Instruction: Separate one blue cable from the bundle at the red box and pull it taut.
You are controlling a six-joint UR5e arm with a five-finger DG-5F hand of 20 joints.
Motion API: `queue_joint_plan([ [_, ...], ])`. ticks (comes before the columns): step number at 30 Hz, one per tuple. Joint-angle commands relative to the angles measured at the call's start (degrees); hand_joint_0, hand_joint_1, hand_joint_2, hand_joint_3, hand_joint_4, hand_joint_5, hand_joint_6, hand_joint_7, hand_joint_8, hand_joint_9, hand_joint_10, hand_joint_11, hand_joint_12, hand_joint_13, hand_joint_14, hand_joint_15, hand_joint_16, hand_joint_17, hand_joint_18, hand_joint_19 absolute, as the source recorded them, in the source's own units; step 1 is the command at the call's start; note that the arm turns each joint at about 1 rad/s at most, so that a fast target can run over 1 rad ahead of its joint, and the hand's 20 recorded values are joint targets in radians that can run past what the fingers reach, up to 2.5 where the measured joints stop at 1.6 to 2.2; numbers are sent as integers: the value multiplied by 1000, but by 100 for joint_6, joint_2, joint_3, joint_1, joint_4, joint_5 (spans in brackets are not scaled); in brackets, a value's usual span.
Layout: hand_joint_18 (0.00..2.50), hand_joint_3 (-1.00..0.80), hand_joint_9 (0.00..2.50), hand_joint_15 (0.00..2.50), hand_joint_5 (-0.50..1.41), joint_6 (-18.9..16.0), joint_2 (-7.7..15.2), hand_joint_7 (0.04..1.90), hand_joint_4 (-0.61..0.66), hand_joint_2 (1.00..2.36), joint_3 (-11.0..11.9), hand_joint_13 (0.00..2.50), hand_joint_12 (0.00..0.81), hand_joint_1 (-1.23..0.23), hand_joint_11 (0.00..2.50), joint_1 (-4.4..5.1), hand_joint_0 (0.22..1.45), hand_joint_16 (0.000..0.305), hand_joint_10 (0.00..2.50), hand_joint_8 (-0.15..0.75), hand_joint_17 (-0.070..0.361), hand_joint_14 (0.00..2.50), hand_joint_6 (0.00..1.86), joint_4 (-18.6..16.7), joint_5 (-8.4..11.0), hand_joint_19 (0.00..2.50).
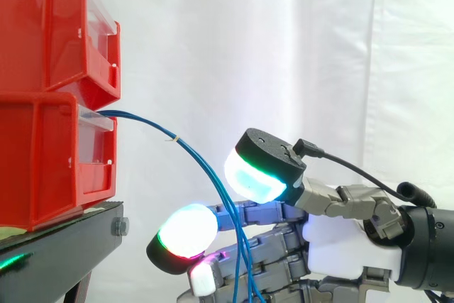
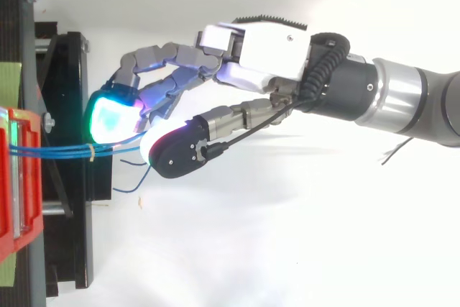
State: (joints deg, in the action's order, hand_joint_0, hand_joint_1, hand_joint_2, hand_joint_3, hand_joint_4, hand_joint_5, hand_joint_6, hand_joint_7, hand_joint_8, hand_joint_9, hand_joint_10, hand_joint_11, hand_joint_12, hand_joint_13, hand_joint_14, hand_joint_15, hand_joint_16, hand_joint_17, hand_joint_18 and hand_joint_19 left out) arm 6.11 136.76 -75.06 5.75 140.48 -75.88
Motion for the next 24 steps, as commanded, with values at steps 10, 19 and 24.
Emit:
queue_joint_plan([
  [10,716,-442,726,486,-187,-22,9,1081,241,1005,71,754,383,-614,722,66,580,63,17,305,142,19,501,-135,-24,646],
  [19,733,-371,740,510,-185,-22,9,1112,221,1011,238,784,379,-606,742,93,608,63,17,304,141,19,500,-108,-24,657],
  [24,738,-345,748,517,-181,-48,9,1125,218,1013,238,792,380,-607,757,93,616,62,16,305,140,17,500,-108,-24,656],
])
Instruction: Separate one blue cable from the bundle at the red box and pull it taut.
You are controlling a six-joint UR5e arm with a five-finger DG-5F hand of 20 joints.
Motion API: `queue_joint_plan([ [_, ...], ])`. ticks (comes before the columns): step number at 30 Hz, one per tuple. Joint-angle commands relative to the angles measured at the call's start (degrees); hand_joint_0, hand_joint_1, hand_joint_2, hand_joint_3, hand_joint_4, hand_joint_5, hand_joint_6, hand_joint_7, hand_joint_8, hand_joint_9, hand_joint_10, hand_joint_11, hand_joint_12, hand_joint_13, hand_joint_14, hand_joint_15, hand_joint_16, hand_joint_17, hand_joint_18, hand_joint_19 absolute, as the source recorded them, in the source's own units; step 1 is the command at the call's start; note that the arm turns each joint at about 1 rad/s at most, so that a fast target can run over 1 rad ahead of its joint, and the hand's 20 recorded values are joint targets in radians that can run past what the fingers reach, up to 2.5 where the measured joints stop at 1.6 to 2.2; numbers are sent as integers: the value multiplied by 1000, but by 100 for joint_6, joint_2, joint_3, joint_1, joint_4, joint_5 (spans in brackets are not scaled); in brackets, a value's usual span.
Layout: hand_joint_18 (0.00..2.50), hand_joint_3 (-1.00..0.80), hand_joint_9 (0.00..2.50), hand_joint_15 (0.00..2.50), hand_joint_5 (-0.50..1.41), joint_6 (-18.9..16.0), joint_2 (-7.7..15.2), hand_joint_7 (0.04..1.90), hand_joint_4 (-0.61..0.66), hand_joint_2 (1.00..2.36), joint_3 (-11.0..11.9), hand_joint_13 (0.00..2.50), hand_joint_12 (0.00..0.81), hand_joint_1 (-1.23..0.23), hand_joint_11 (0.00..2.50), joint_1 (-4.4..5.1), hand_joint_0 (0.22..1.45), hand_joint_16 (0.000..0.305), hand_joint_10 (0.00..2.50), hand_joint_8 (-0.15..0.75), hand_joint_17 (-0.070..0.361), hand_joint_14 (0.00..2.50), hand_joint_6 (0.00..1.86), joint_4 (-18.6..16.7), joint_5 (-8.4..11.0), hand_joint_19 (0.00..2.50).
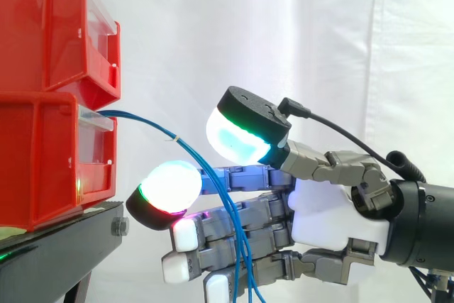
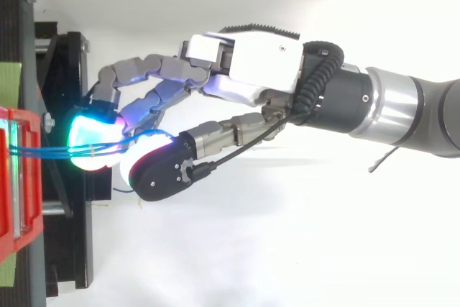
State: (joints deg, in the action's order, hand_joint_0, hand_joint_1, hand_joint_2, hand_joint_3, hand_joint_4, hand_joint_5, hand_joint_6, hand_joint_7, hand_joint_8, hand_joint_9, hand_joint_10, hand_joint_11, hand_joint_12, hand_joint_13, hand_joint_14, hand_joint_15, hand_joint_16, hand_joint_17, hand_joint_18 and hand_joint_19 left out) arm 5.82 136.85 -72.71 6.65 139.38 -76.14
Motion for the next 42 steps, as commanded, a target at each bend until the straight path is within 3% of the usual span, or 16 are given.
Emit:
queue_joint_plan([
  [1,739,-343,747,521,-181,-46,0,1125,217,1013,12,792,380,-608,755,-6,617,62,17,305,141,18,500,2,12,655],
  [11,739,-332,752,530,-180,-81,0,1120,216,1014,152,803,381,-608,768,-15,621,62,18,305,140,18,506,19,-6,656],
  [42,785,-272,809,557,-179,-81,0,1036,176,1018,143,858,385,-610,805,-15,633,63,16,312,142,18,566,28,-6,688],
])
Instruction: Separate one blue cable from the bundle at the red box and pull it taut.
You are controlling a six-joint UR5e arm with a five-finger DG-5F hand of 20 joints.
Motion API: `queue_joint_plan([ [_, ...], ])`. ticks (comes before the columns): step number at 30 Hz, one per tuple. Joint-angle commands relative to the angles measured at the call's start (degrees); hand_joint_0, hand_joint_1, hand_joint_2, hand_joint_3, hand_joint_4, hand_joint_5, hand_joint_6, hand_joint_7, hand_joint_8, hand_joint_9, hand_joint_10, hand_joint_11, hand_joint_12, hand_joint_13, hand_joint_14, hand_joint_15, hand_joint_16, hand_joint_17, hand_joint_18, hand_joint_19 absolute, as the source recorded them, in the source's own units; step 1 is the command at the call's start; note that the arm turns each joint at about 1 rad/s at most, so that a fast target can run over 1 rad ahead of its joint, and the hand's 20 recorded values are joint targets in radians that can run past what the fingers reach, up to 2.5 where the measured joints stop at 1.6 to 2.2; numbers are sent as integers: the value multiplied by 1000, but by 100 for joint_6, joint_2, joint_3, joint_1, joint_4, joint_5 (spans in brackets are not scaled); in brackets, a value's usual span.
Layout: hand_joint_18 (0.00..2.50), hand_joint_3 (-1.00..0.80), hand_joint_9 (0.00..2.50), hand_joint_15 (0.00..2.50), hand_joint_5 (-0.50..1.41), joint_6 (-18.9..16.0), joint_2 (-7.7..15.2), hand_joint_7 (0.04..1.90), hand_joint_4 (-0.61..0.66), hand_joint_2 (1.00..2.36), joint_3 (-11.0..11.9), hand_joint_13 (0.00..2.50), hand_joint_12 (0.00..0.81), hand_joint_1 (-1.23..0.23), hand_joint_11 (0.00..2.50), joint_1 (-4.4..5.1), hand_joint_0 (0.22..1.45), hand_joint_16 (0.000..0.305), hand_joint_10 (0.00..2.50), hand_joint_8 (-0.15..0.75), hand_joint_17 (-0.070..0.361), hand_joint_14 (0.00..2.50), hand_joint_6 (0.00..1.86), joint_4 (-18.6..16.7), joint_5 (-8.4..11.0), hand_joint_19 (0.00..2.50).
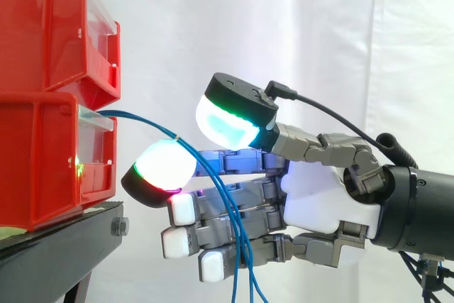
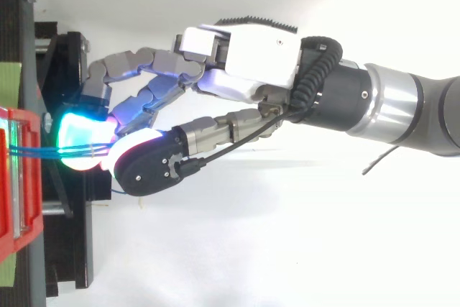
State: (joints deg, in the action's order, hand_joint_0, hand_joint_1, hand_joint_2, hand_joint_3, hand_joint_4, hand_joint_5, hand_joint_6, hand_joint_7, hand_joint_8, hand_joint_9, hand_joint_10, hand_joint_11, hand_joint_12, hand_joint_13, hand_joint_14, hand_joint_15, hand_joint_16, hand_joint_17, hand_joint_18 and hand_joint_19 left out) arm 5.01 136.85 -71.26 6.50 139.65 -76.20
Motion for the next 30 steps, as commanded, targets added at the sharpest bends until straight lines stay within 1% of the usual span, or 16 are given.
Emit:
queue_joint_plan([
  [1,788,-271,812,561,-179,0,-1,1029,177,1017,-1,860,383,-611,820,1,634,63,18,309,142,20,567,1,0,688],
  [13,803,-277,831,574,-179,0,8,1013,175,1017,-1,884,385,-617,831,10,633,63,18,309,141,20,580,-8,9,696],
  [19,827,-217,857,586,-179,0,-1,970,163,1020,-1,903,389,-617,851,10,641,63,19,309,142,19,609,1,0,702],
  [23,831,-181,868,583,-183,0,-1,921,147,1020,7,915,388,-622,847,-8,647,63,18,309,141,20,642,1,0,702],
  [28,840,-194,875,598,-187,0,-1,875,147,1019,-1,925,389,-624,870,-17,653,63,19,310,141,19,671,1,0,703],
  [30,845,-253,885,601,-186,0,-1,865,154,1018,7,932,390,-623,870,-17,638,63,18,310,141,20,679,-8,0,711],
])
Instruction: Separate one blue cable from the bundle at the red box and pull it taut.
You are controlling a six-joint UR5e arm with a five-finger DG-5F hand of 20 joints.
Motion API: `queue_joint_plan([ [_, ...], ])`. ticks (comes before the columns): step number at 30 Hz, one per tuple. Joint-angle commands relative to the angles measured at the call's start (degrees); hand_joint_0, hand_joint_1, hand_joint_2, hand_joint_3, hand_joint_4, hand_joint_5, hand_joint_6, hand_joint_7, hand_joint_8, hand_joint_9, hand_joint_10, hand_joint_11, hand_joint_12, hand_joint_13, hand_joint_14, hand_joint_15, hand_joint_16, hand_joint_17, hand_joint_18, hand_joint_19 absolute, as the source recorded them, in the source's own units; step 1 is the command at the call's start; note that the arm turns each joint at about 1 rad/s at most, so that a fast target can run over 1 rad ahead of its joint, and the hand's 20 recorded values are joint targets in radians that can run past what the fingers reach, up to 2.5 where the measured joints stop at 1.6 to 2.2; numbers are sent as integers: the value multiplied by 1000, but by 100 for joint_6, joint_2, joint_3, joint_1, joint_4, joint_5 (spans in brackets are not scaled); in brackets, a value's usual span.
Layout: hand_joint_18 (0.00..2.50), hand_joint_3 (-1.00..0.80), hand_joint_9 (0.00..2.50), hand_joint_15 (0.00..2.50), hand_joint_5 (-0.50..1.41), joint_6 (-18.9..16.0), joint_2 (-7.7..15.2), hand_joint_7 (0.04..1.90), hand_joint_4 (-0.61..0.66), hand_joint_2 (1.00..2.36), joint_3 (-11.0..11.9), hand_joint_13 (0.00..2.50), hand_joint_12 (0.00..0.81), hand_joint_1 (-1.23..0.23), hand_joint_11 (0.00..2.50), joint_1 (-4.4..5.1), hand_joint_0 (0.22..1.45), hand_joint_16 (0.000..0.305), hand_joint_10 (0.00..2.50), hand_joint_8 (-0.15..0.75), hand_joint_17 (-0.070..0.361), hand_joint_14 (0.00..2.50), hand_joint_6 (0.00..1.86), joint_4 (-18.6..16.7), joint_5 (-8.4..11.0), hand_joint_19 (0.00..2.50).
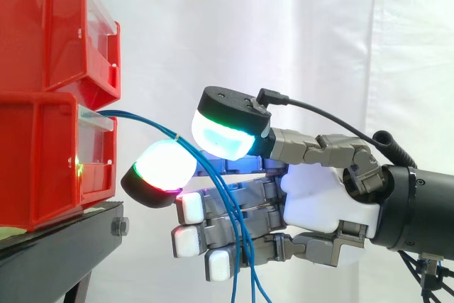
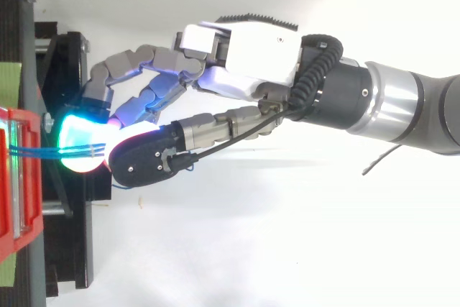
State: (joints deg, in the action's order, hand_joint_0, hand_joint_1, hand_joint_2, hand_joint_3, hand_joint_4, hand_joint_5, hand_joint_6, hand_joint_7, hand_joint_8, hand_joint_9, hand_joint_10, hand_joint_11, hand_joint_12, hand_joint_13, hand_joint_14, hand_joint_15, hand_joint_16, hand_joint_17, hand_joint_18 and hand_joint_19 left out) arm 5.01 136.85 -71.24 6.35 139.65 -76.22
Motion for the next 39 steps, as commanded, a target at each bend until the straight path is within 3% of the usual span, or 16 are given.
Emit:
queue_joint_plan([
  [1,846,-300,892,601,-185,0,0,866,158,1015,-4,936,391,-619,873,-2,629,63,18,314,141,19,680,1,2,711],
  [10,919,-480,994,616,-179,-26,0,805,173,1001,-4,994,401,-622,961,15,574,63,20,323,142,20,744,-8,2,720],
  [17,937,-232,995,630,-201,-26,0,752,133,1019,-4,1003,396,-654,982,15,629,62,19,314,140,22,834,1,2,739],
  [22,938,-186,986,633,-204,-26,0,749,134,1021,-4,1004,396,-664,990,15,631,62,19,313,140,21,844,1,2,749],
  [32,957,-496,1021,639,-198,-26,8,739,166,1000,-4,1023,402,-623,1021,24,568,63,19,326,142,20,844,1,2,750],
  [39,994,-480,1071,654,-189,-35,0,753,154,1001,-4,1057,391,-718,1067,24,614,61,20,317,137,21,867,-8,2,755],
])
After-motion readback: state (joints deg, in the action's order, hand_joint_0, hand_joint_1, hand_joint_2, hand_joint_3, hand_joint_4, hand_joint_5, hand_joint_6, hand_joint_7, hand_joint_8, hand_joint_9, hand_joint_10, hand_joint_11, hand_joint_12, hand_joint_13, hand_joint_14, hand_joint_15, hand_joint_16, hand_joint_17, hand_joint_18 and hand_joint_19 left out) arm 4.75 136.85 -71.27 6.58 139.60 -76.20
